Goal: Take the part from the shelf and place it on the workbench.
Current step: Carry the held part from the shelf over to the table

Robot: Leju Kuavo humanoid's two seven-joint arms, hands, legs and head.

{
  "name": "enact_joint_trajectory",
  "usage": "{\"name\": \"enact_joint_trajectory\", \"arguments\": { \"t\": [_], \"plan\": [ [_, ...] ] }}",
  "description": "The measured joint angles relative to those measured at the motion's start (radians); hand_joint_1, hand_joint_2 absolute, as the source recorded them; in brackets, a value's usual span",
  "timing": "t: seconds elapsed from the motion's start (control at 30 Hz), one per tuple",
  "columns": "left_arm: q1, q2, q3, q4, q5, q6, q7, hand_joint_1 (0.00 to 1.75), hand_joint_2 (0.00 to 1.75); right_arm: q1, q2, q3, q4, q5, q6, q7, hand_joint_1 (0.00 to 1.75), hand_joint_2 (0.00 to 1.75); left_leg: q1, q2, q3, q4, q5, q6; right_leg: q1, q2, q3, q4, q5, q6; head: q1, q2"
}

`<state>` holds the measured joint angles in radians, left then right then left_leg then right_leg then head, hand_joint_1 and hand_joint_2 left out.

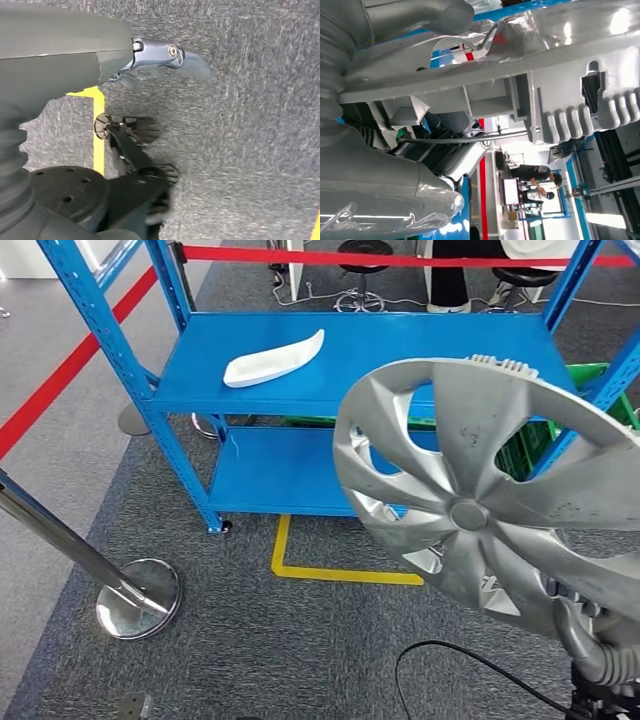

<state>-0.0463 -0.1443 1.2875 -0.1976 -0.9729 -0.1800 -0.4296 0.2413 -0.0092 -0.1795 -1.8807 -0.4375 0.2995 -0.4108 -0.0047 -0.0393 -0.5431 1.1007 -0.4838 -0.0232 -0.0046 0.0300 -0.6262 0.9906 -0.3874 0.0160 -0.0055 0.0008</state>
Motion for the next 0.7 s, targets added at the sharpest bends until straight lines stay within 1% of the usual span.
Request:
{"name": "enact_joint_trajectory", "arguments": {
  "t": [0.03,0.07,0.1,0.13,0.17,0.2,0.23,0.27,0.3,0.33,0.37,0.4,0.43,0.47,0.5,0.53,0.57,0.6,0.63,0.67,0.7],
  "plan": [
    [0.0,0.002,0.001,0.0,-0.003,0.007,0.0,0.0,1.75,-0.001,-0.003,0.006,0.0,-0.002,0.0,-0.002,1.75,1.75,0.001,-0.018,0.05,-0.074,-0.007,0.006,0.002,0.007,-0.009,0.001,0.01,0.004,0.001,0.0],
    [0.0,0.003,0.001,0.0,-0.006,0.015,0.001,0.0,1.75,-0.001,-0.006,0.009,0.001,-0.004,0.0,-0.003,1.75,1.75,0.001,-0.033,0.085,-0.127,-0.019,0.011,0.003,0.015,-0.016,0.002,0.02,0.008,0.001,0.0],
    [0.0,0.003,0.002,0.0,-0.009,0.022,0.004,0.0,1.75,0.0,-0.007,0.01,0.001,-0.007,0.0,-0.005,1.75,1.75,-0.001,-0.037,0.103,-0.159,-0.029,0.016,0.004,0.023,-0.022,0.001,0.03,0.014,0.001,0.0],
    [0.001,0.002,0.002,0.0,-0.013,0.028,0.008,0.0,1.75,0.002,-0.008,0.011,0.001,-0.01,0.001,-0.006,1.75,1.75,0.0,-0.027,0.104,-0.169,-0.031,0.021,0.003,0.032,-0.026,-0.001,0.041,0.019,0.002,0.0],
    [0.001,0.002,0.002,0.0,-0.017,0.032,0.014,0.0,1.75,0.006,-0.01,0.012,0.002,-0.013,0.002,-0.008,1.75,1.75,0.0,-0.015,0.101,-0.169,-0.025,0.027,0.002,0.034,-0.032,0.001,0.043,0.024,0.002,0.0],
    [0.002,0.002,0.002,0.0,-0.02,0.036,0.021,0.0,1.75,0.009,-0.012,0.012,0.002,-0.016,0.004,-0.009,1.75,1.75,0.001,-0.002,0.098,-0.169,-0.02,0.033,0.001,0.028,-0.041,0.015,0.031,0.029,0.004,0.0],
    [0.003,0.002,0.002,0.0,-0.023,0.039,0.029,0.0,1.75,0.012,-0.013,0.012,0.002,-0.02,0.007,-0.01,1.75,1.75,0.003,0.011,0.095,-0.17,-0.013,0.039,0.0,0.016,-0.057,0.053,0.004,0.034,0.007,0.0],
    [0.004,0.003,0.003,0.0,-0.024,0.042,0.037,0.0,1.75,0.013,-0.015,0.012,0.002,-0.024,0.009,-0.01,1.75,1.75,0.003,0.023,0.09,-0.17,-0.009,0.043,-0.001,0.0,-0.08,0.113,-0.036,0.039,0.01,0.0],
    [0.006,0.003,0.003,0.0,-0.026,0.045,0.043,0.0,1.75,0.013,-0.016,0.012,0.002,-0.028,0.011,-0.01,1.75,1.75,0.003,0.036,0.085,-0.169,-0.005,0.045,-0.002,-0.011,-0.105,0.187,-0.078,0.044,0.012,0.0],
    [0.007,0.004,0.003,0.0,-0.027,0.048,0.049,0.0,1.75,0.013,-0.016,0.011,0.002,-0.032,0.012,-0.01,1.75,1.75,0.003,0.049,0.08,-0.168,-0.001,0.045,-0.003,-0.017,-0.125,0.253,-0.111,0.049,0.013,0.0],
    [0.008,0.004,0.003,0.0,-0.029,0.05,0.054,0.0,1.75,0.013,-0.016,0.011,0.002,-0.036,0.012,-0.01,1.75,1.75,0.003,0.061,0.076,-0.167,0.002,0.044,-0.004,-0.021,-0.13,0.291,-0.127,0.052,0.013,0.0],
    [0.009,0.003,0.004,0.0,-0.031,0.051,0.057,0.0,1.75,0.013,-0.016,0.01,0.002,-0.038,0.012,-0.01,1.75,1.75,0.003,0.073,0.072,-0.165,0.004,0.043,-0.005,-0.024,-0.115,0.289,-0.124,0.054,0.013,0.0],
    [0.009,0.002,0.004,0.0,-0.033,0.053,0.06,0.0,1.75,0.013,-0.016,0.008,0.002,-0.04,0.012,-0.008,1.75,1.75,0.003,0.085,0.071,-0.164,0.005,0.041,-0.006,-0.03,-0.078,0.245,-0.106,0.055,0.012,0.0],
    [0.008,0.001,0.004,0.0,-0.035,0.055,0.061,0.0,1.75,0.013,-0.016,0.007,0.002,-0.041,0.011,-0.007,1.75,1.75,0.003,0.096,0.07,-0.162,0.005,0.038,-0.006,-0.045,-0.027,0.173,-0.082,0.055,0.013,0.0],
    [0.008,0.001,0.004,0.0,-0.037,0.057,0.062,0.0,1.75,0.013,-0.016,0.006,0.002,-0.043,0.01,-0.007,1.75,1.75,0.0,0.106,0.07,-0.159,0.004,0.034,-0.003,-0.069,0.02,0.101,-0.066,0.053,0.013,0.0],
    [0.007,0.0,0.004,0.0,-0.038,0.059,0.062,0.0,1.75,0.012,-0.016,0.004,0.002,-0.045,0.01,-0.006,1.75,1.75,-0.004,0.114,0.069,-0.155,0.003,0.03,-0.001,-0.085,0.053,0.047,-0.055,0.047,0.013,0.0],
    [0.006,0.0,0.004,0.0,-0.039,0.06,0.062,0.0,1.75,0.012,-0.016,0.004,0.002,-0.046,0.009,-0.006,1.75,1.75,-0.008,0.122,0.068,-0.152,0.002,0.025,0.001,-0.096,0.068,0.02,-0.053,0.04,0.012,0.0],
    [0.006,0.001,0.004,0.0,-0.039,0.061,0.062,0.0,1.75,0.012,-0.016,0.003,0.002,-0.048,0.009,-0.006,1.75,1.75,-0.011,0.13,0.066,-0.15,0.002,0.021,0.003,-0.095,0.067,0.016,-0.055,0.031,0.01,0.0],
    [0.005,0.0,0.004,0.0,-0.039,0.062,0.063,0.0,1.75,0.013,-0.016,0.003,0.002,-0.049,0.008,-0.006,1.75,1.75,-0.011,0.139,0.065,-0.149,0.002,0.018,0.002,-0.081,0.061,0.017,-0.052,0.021,0.008,0.0],
    [0.004,0.0,0.004,0.0,-0.039,0.062,0.063,0.0,1.75,0.015,-0.016,0.003,0.002,-0.049,0.008,-0.006,1.75,1.75,-0.01,0.138,0.064,-0.147,-0.002,0.012,0.001,-0.071,0.057,0.017,-0.05,0.014,0.008,0.0],
    [0.003,0.0,0.004,0.0,-0.039,0.062,0.063,0.0,1.75,0.016,-0.016,0.002,0.002,-0.049,0.008,-0.006,1.75,1.75,-0.008,0.125,0.059,-0.137,-0.012,0.006,0.0,-0.061,0.053,0.017,-0.047,0.007,0.007,0.0]
  ]
}}
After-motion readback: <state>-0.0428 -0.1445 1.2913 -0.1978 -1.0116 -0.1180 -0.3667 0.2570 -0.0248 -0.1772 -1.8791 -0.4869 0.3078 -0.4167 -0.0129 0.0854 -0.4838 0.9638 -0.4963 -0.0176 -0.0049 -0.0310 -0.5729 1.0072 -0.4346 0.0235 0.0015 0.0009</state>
